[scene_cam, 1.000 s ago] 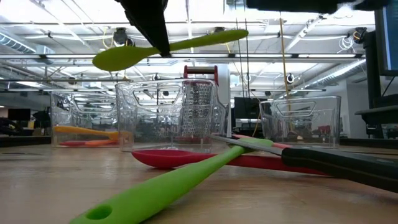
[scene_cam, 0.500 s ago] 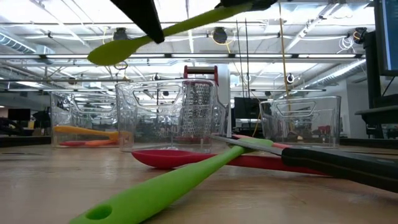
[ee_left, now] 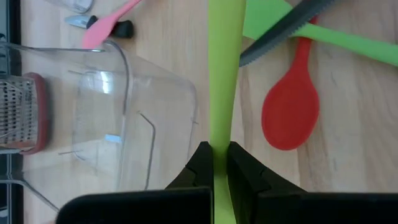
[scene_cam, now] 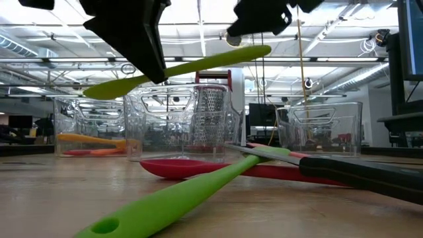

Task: Pick & Place Kitchen Items
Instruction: Put the green serving spoon into the right transparent bin

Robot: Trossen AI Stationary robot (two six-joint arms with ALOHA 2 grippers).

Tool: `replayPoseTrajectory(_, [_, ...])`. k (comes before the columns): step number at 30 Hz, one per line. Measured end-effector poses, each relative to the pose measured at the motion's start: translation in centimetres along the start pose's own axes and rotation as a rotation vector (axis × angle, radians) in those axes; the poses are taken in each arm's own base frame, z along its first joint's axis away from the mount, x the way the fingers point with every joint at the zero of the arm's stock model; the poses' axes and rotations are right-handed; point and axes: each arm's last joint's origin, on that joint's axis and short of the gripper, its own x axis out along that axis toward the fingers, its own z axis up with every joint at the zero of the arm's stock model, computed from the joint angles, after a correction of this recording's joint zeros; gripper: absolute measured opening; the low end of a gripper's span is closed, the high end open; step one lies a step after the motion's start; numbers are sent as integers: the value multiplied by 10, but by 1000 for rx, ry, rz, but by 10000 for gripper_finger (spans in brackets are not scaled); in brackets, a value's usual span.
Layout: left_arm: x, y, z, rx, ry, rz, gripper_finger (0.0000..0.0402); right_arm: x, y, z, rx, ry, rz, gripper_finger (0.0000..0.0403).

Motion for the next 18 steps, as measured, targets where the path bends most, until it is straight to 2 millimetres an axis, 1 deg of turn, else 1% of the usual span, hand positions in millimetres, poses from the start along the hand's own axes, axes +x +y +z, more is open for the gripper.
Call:
replayPoseTrajectory(3, [0,0,0,-4,-5,3,8,3,-6,-3,20,13,-11,240])
replayPoseTrajectory(9, [0,-1,2,-10,-19,-2,8,7,-14,-3,94,39,91,239])
replayPoseTrajectory(13, [0,-2,5,-5,-44,-11,8,16,-18,-8,101,66,94,240])
replayPoseTrajectory(15, [0,-2,4,3,-43,-10,8,17,-19,-8,118,71,133,239])
replayPoseTrajectory(18, [1,0,5,0,-41,-9,8,26,-19,-10,150,83,174,240])
